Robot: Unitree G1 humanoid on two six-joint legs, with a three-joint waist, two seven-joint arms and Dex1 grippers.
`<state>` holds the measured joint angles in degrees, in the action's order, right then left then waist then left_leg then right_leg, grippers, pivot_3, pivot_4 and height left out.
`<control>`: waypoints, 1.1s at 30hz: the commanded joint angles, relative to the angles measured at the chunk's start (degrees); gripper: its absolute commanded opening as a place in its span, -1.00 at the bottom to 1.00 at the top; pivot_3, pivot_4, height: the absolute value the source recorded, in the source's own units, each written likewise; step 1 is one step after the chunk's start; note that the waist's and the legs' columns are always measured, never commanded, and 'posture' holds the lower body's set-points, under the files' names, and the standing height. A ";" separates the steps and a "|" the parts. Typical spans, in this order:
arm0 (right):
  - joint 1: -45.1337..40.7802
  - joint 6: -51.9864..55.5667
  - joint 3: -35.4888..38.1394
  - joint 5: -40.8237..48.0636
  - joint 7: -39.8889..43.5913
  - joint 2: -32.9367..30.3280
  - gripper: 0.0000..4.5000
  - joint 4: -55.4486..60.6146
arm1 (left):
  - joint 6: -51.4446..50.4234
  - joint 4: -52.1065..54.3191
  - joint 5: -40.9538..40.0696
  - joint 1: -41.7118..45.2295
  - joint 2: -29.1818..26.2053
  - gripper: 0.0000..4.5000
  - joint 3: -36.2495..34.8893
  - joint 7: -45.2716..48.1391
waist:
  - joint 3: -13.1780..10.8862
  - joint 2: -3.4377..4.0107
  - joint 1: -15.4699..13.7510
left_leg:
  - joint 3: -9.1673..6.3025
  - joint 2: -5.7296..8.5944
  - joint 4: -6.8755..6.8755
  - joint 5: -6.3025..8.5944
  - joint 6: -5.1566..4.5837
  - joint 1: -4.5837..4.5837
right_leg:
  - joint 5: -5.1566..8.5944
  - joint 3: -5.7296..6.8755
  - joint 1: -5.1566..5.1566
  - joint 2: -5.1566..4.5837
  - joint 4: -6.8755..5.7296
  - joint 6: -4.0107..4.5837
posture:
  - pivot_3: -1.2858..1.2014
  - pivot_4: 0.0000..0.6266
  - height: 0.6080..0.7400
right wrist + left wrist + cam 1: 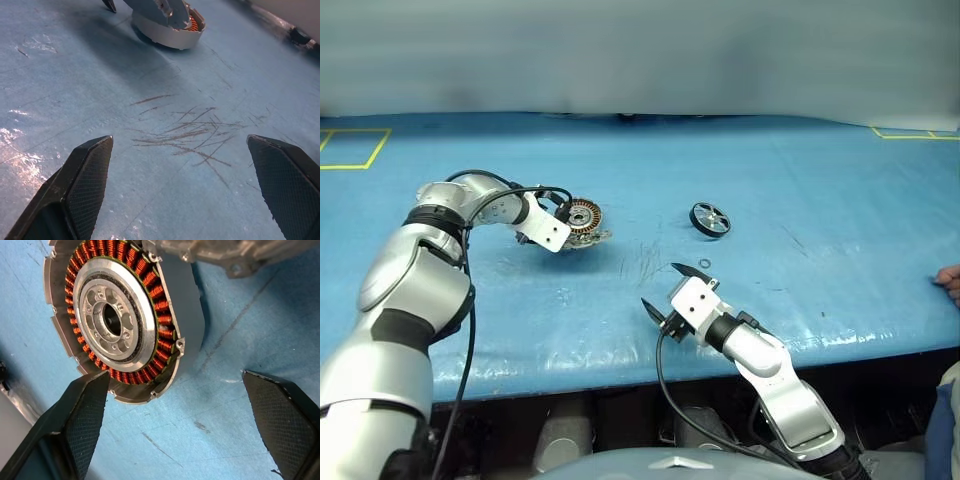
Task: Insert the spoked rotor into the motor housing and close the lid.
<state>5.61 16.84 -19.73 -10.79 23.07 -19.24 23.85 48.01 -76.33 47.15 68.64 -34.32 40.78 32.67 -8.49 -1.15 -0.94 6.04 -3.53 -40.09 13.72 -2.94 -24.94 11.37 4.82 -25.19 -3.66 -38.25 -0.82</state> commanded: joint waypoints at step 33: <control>3.23 0.40 -0.16 -1.89 -1.63 1.26 0.99 3.12 | 0.15 -2.30 3.48 3.56 6.00 1.00 3.52 12.25 | 0.00 0.00 0.35 | 0.00 0.00 0.00 0.04 -0.07 -0.21 | 0.00 0.00 -0.21 0.02 0.09 -0.01 | 0.03 -0.52 1.00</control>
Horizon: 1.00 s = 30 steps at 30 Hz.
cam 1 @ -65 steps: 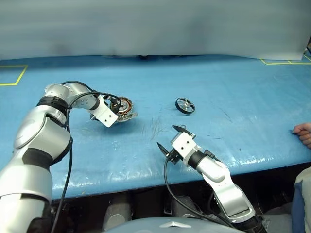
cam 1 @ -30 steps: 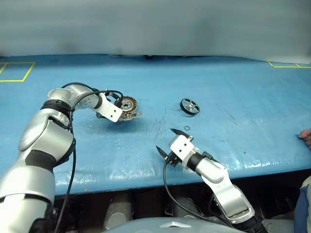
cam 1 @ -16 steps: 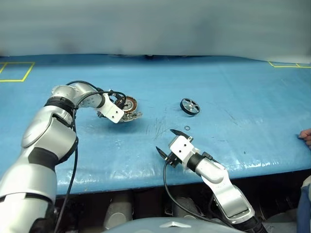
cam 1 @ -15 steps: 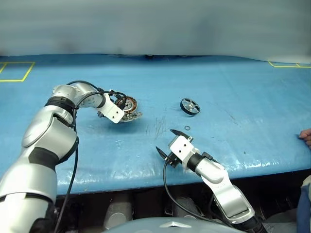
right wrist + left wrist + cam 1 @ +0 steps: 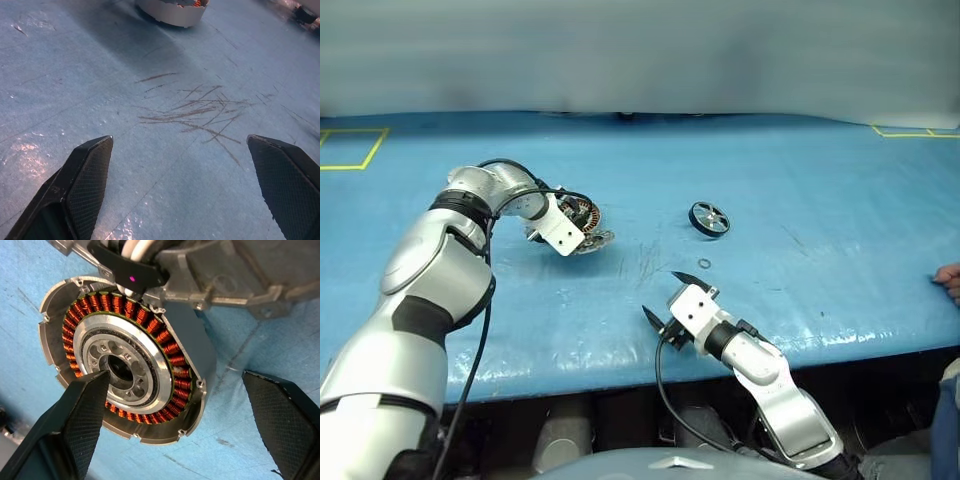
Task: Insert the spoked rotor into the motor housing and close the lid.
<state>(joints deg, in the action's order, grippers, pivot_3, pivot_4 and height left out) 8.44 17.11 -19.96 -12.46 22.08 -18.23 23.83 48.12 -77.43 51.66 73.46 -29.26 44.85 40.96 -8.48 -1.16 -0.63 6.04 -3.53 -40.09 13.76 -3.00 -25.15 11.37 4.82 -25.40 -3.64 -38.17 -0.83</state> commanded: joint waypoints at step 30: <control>-0.78 6.63 1.06 0.91 5.63 -4.99 0.99 10.70 | -5.24 -0.02 -4.62 -3.28 5.33 1.00 -3.30 14.71 | 0.17 0.14 0.49 | -0.03 0.02 0.01 0.01 -0.02 0.04 | 0.00 -0.03 0.05 -0.02 0.01 0.00 | 0.03 -0.52 1.00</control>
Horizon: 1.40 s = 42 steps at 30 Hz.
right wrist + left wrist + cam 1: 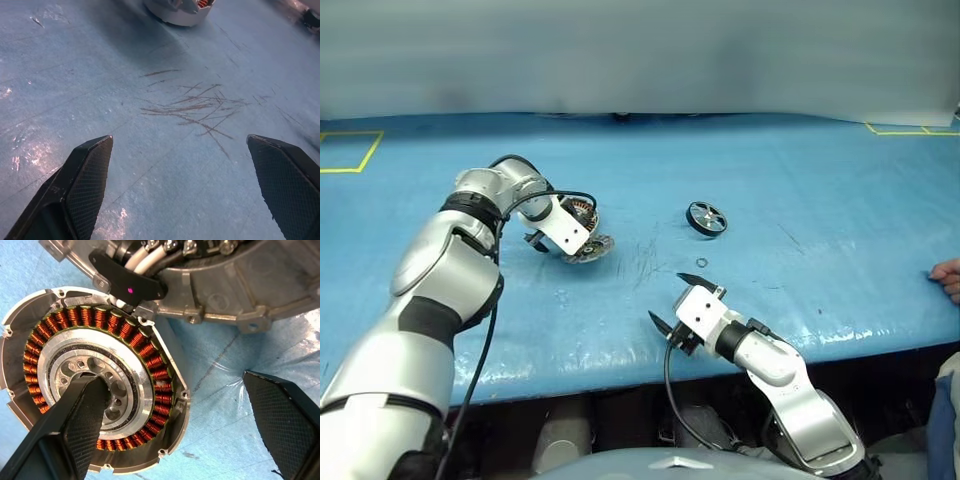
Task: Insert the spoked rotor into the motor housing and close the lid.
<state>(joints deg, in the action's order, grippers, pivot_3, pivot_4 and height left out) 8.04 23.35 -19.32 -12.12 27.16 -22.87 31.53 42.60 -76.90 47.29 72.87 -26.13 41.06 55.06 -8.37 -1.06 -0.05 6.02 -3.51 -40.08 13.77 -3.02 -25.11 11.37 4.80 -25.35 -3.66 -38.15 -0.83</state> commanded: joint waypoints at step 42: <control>-1.59 -1.06 -0.73 0.02 -1.33 0.95 1.00 -0.76 | 15.26 5.54 14.05 2.45 -0.72 -0.01 11.22 -35.31 | 0.14 0.08 -1.50 | -0.13 0.05 -0.03 0.00 -0.07 -0.29 | -0.06 0.15 -0.07 -0.02 0.19 -0.10 | 0.03 -0.52 1.00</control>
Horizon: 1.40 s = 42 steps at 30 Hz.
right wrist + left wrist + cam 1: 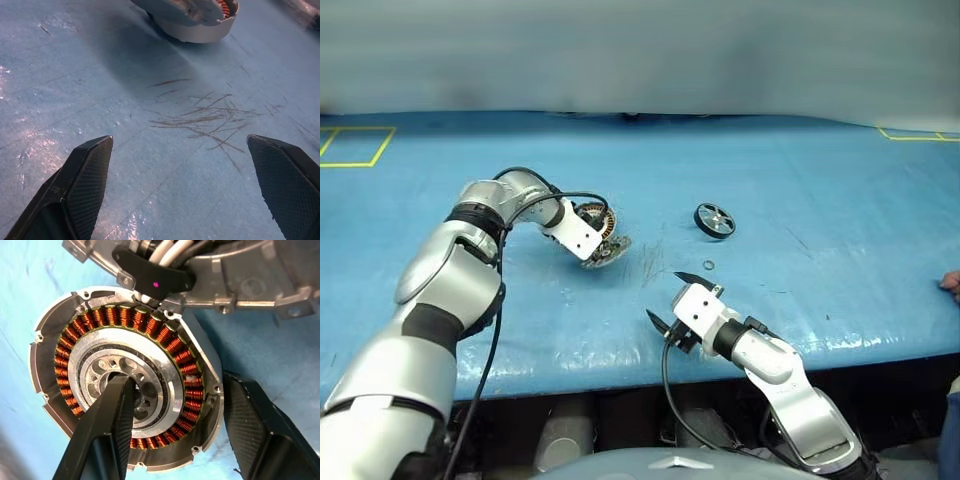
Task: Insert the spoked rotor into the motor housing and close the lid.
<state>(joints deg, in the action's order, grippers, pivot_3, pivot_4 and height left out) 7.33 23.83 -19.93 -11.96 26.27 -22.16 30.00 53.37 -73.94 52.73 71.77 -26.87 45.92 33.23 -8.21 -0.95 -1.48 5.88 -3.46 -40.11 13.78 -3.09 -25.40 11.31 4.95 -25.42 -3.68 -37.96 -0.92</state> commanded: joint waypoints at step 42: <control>1.23 -6.46 -1.86 -3.61 -8.27 5.55 1.00 -3.53 | -9.51 -3.04 57.24 19.32 11.42 0.31 60.10 -99.91 | -0.42 -0.61 -0.51 | 0.14 0.03 -0.03 0.08 -0.11 -0.26 | -0.13 -0.04 -0.24 -0.06 0.13 -0.31 | 0.03 -0.52 1.00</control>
<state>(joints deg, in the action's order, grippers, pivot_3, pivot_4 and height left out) 7.80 18.75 -21.80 -15.36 19.17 -17.09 25.04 44.29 -75.57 110.11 88.26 -15.85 106.20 -66.25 -8.64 -1.56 -1.99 6.02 -3.42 -40.13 13.86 -3.20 -25.66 11.18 4.91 -25.65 -3.75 -37.83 -1.24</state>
